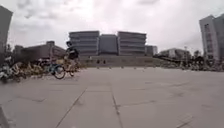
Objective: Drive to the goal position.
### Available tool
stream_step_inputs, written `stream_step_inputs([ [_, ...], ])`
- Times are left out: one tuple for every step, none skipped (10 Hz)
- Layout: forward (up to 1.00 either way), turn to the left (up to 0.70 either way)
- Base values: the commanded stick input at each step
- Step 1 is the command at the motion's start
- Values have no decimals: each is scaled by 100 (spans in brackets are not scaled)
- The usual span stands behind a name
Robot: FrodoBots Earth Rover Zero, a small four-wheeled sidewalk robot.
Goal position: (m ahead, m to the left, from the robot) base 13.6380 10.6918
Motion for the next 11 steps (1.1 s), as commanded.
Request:
stream_step_inputs([
  [70, 0],
  [70, 0],
  [70, 0],
  [70, 0],
  [70, 0],
  [70, 0],
  [70, 0],
  [70, 0],
  [70, 0],
  [70, 0],
  [70, 0],
])
